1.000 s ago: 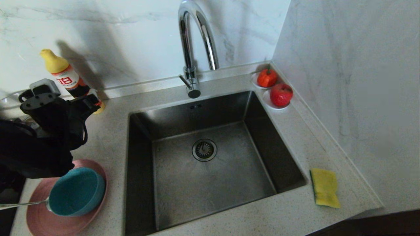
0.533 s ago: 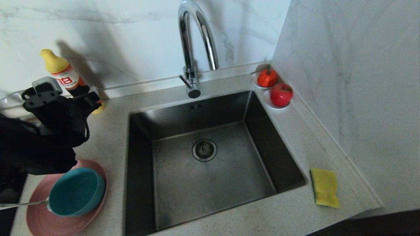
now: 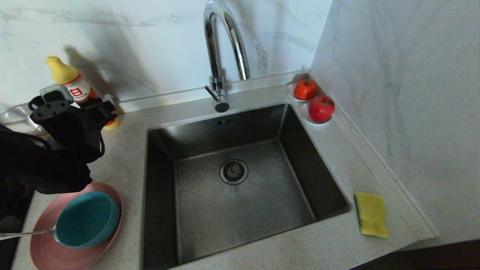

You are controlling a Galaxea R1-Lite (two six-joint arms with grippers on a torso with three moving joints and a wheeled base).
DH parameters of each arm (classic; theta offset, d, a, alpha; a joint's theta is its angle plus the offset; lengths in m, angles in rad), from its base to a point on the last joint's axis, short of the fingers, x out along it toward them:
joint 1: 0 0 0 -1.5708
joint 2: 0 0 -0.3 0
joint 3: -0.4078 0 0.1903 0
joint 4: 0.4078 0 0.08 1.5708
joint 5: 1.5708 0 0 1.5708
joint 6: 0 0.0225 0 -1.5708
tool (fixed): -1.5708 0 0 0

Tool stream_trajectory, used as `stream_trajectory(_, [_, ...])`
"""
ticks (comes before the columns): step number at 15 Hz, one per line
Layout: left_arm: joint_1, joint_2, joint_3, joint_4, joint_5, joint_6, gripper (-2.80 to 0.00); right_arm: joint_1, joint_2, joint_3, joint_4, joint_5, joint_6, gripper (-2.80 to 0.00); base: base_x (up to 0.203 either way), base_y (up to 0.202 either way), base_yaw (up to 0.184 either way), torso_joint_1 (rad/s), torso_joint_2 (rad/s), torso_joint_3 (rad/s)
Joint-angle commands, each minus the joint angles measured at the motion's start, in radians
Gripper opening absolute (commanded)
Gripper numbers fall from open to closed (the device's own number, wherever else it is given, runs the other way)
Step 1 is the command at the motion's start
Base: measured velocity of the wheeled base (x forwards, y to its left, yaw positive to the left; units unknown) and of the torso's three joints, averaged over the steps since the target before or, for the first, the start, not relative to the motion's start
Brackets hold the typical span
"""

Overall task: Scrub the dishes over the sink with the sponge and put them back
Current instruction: Grab the dish soap

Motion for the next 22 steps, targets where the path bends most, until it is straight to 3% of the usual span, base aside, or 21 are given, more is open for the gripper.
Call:
stream_trajectory(1, [0.000,0.003,-0.006,-0.008,-0.001,-0.001,0.00,0.000,0.000,0.000,0.000,0.000,0.000,-2.80,0.000,0.000,0.000,0.000,0.00,0.000])
stream_trajectory(4, [0.000,0.021,-0.015,-0.008,-0.002,0.000,0.00,0.000,0.000,0.000,0.000,0.000,0.000,-2.80,0.000,0.000,0.000,0.000,0.00,0.000])
stream_trajectory(5, [0.000,0.032,-0.023,-0.009,-0.001,0.000,-2.18,0.000,0.000,0.000,0.000,0.000,0.000,-2.80,0.000,0.000,0.000,0.000,0.00,0.000])
stream_trajectory(6, [0.000,0.041,-0.033,-0.009,-0.001,0.000,-2.80,0.000,0.000,0.000,0.000,0.000,0.000,-2.80,0.000,0.000,0.000,0.000,0.00,0.000])
stream_trajectory(17, [0.009,0.088,-0.144,-0.005,-0.001,0.028,-2.80,0.000,0.000,0.000,0.000,0.000,0.000,-2.80,0.000,0.000,0.000,0.000,0.00,0.000])
stream_trajectory(22, [0.009,0.004,-0.088,-0.001,-0.003,0.028,-2.80,0.000,0.000,0.000,0.000,0.000,0.000,-2.80,0.000,0.000,0.000,0.000,0.00,0.000])
